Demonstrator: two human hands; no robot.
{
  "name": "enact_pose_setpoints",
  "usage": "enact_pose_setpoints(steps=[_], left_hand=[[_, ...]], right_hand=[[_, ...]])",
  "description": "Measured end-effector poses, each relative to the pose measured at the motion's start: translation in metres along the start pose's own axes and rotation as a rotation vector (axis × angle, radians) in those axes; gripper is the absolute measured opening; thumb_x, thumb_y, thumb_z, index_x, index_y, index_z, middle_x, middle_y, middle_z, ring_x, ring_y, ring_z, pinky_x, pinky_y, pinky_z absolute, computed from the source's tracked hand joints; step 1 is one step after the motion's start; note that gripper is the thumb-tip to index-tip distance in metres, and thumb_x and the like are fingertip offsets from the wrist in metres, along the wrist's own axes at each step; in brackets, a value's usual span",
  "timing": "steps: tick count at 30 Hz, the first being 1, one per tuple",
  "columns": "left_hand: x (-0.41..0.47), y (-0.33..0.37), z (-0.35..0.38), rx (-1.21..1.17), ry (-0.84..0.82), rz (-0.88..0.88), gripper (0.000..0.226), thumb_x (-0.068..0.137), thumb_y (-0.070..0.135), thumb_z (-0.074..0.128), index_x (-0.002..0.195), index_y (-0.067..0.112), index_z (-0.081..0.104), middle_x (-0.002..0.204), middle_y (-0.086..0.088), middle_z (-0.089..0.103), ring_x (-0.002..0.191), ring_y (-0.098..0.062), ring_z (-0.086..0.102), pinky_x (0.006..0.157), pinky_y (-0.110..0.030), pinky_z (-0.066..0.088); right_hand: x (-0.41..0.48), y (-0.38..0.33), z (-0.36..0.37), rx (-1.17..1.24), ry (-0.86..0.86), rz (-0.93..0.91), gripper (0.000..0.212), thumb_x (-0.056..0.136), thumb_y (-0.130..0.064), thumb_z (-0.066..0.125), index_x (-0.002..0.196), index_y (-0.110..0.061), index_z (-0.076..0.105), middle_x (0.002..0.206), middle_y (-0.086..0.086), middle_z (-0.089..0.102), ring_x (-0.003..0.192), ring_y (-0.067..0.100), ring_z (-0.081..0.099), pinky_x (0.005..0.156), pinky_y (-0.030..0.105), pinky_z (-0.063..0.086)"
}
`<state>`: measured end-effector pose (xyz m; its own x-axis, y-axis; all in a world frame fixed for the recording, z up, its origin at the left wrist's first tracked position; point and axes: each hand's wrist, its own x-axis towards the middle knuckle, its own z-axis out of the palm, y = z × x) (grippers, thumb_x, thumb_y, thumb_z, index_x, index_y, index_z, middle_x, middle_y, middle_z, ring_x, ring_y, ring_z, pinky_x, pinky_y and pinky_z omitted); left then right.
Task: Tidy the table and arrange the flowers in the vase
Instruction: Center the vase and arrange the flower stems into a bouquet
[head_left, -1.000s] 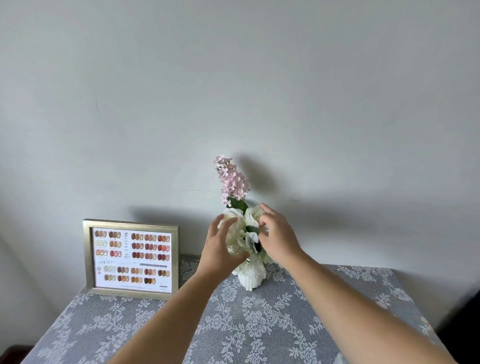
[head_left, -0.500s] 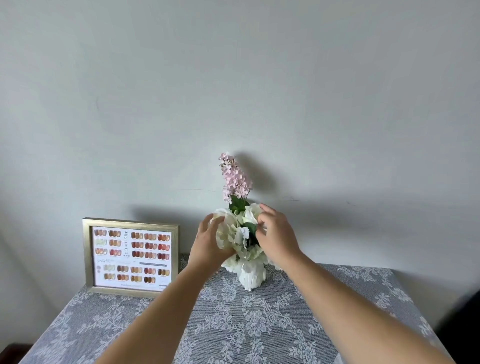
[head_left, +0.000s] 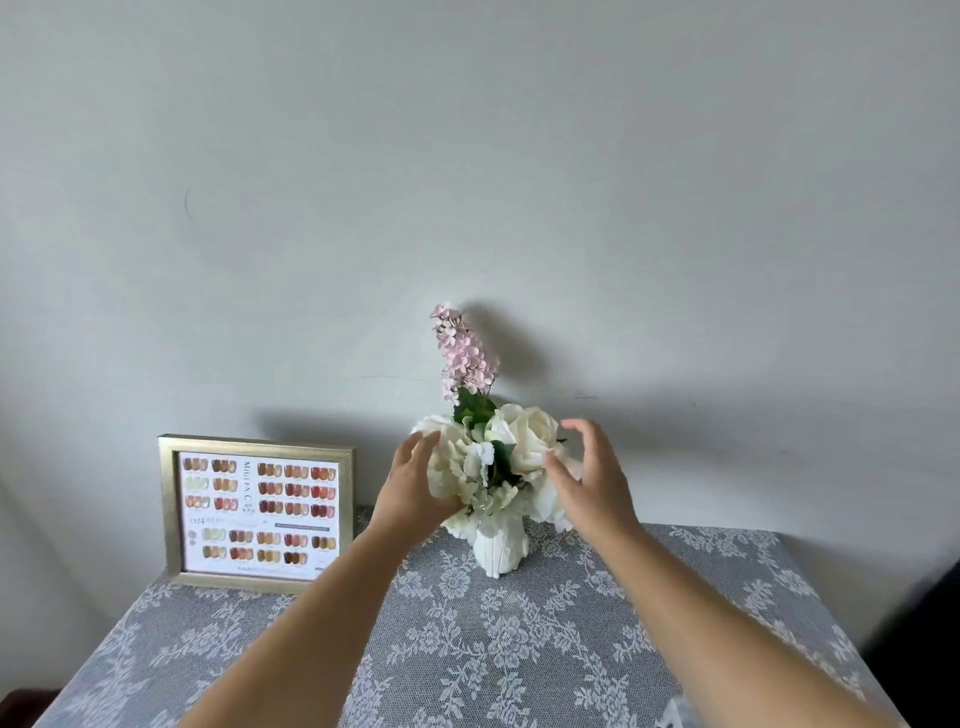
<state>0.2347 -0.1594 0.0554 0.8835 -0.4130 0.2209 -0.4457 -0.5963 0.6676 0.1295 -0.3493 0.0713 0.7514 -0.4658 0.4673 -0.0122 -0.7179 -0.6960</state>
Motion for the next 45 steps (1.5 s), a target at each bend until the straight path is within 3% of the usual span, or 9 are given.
enact_pose_setpoints(steps=[2, 7, 14, 19, 22, 26, 31, 37, 45], left_hand=[[-0.002, 0.001, 0.0, -0.023, -0.012, -0.013, 0.093, 0.065, 0.025, 0.08, 0.141, 0.022, 0.028, 0.149, -0.001, 0.023, 0.122, -0.02, 0.043, 0.094, -0.027, 0.036], [-0.005, 0.006, 0.001, -0.127, 0.0, -0.023, 0.078, 0.072, 0.012, 0.073, 0.138, 0.022, 0.034, 0.147, -0.004, 0.029, 0.079, -0.005, 0.06, 0.078, -0.029, 0.055], [-0.004, 0.005, 0.004, -0.197, 0.034, -0.035, 0.069, 0.073, 0.015, 0.068, 0.136, 0.021, 0.04, 0.143, -0.001, 0.037, 0.091, -0.017, 0.065, 0.082, -0.036, 0.055], [-0.005, 0.005, 0.008, -0.215, 0.021, -0.008, 0.065, 0.073, 0.012, 0.062, 0.134, 0.025, 0.043, 0.144, 0.002, 0.036, 0.068, -0.017, 0.067, 0.062, -0.024, 0.055], [-0.006, 0.007, 0.007, -0.196, 0.0, -0.007, 0.072, 0.069, 0.014, 0.069, 0.134, 0.025, 0.041, 0.146, 0.003, 0.032, 0.076, -0.016, 0.067, 0.071, -0.029, 0.056], [-0.007, 0.007, 0.004, -0.06, -0.052, -0.006, 0.095, 0.059, 0.038, 0.08, 0.139, 0.027, 0.03, 0.149, 0.004, 0.021, 0.102, -0.015, 0.056, 0.095, -0.035, 0.048], [-0.007, 0.01, 0.0, 0.054, -0.059, -0.016, 0.108, 0.051, 0.06, 0.078, 0.14, 0.03, 0.025, 0.151, 0.008, 0.012, 0.119, -0.02, 0.047, 0.094, -0.037, 0.046], [-0.009, 0.013, 0.002, 0.065, -0.022, -0.02, 0.105, 0.051, 0.064, 0.075, 0.138, 0.032, 0.028, 0.151, 0.01, 0.013, 0.115, -0.02, 0.052, 0.089, -0.038, 0.05], [-0.012, 0.012, 0.008, 0.084, 0.046, -0.001, 0.097, 0.054, 0.063, 0.073, 0.136, 0.03, 0.032, 0.149, 0.01, 0.018, 0.108, -0.016, 0.054, 0.079, -0.033, 0.051]], right_hand=[[-0.015, 0.011, 0.0, 0.014, -0.043, 0.089, 0.036, 0.077, -0.029, 0.059, 0.107, -0.027, 0.04, 0.107, -0.003, 0.05, 0.079, 0.014, 0.052, 0.061, 0.026, 0.039], [-0.028, 0.01, 0.009, 0.061, -0.049, 0.107, 0.031, 0.074, -0.017, 0.068, 0.095, -0.022, 0.045, 0.093, -0.001, 0.051, 0.076, 0.018, 0.054, 0.064, 0.032, 0.052], [-0.037, 0.0, 0.019, 0.057, 0.021, -0.041, 0.027, 0.072, -0.014, 0.073, 0.092, -0.017, 0.055, 0.092, -0.001, 0.054, 0.075, 0.008, 0.052, 0.061, 0.024, 0.05], [-0.038, 0.004, 0.026, 0.015, -0.001, -0.058, 0.021, 0.074, -0.012, 0.072, 0.089, -0.013, 0.058, 0.096, 0.0, 0.054, 0.079, 0.012, 0.056, 0.064, 0.024, 0.052], [-0.035, 0.007, 0.023, 0.007, -0.021, -0.048, 0.019, 0.076, -0.018, 0.071, 0.088, -0.016, 0.057, 0.096, -0.003, 0.053, 0.08, 0.011, 0.056, 0.065, 0.022, 0.051], [-0.03, 0.007, 0.01, -0.184, 0.068, -0.098, 0.018, 0.078, -0.035, 0.062, 0.09, -0.025, 0.054, 0.096, -0.007, 0.055, 0.078, 0.011, 0.055, 0.058, 0.029, 0.053], [-0.006, 0.0, -0.001, -0.16, 0.103, -0.2, 0.029, 0.08, -0.026, 0.066, 0.106, -0.016, 0.057, 0.105, 0.001, 0.058, 0.097, 0.017, 0.053, 0.075, 0.03, 0.049], [0.029, -0.018, 0.001, -0.152, 0.115, -0.25, 0.019, 0.082, -0.026, 0.063, 0.099, -0.017, 0.062, 0.101, -0.001, 0.061, 0.092, 0.016, 0.052, 0.08, 0.031, 0.044], [0.112, -0.053, 0.027, -0.198, -0.412, 0.168, 0.017, 0.083, -0.032, 0.059, 0.087, -0.018, 0.069, 0.102, 0.001, 0.069, 0.095, 0.021, 0.062, 0.086, 0.032, 0.049]])
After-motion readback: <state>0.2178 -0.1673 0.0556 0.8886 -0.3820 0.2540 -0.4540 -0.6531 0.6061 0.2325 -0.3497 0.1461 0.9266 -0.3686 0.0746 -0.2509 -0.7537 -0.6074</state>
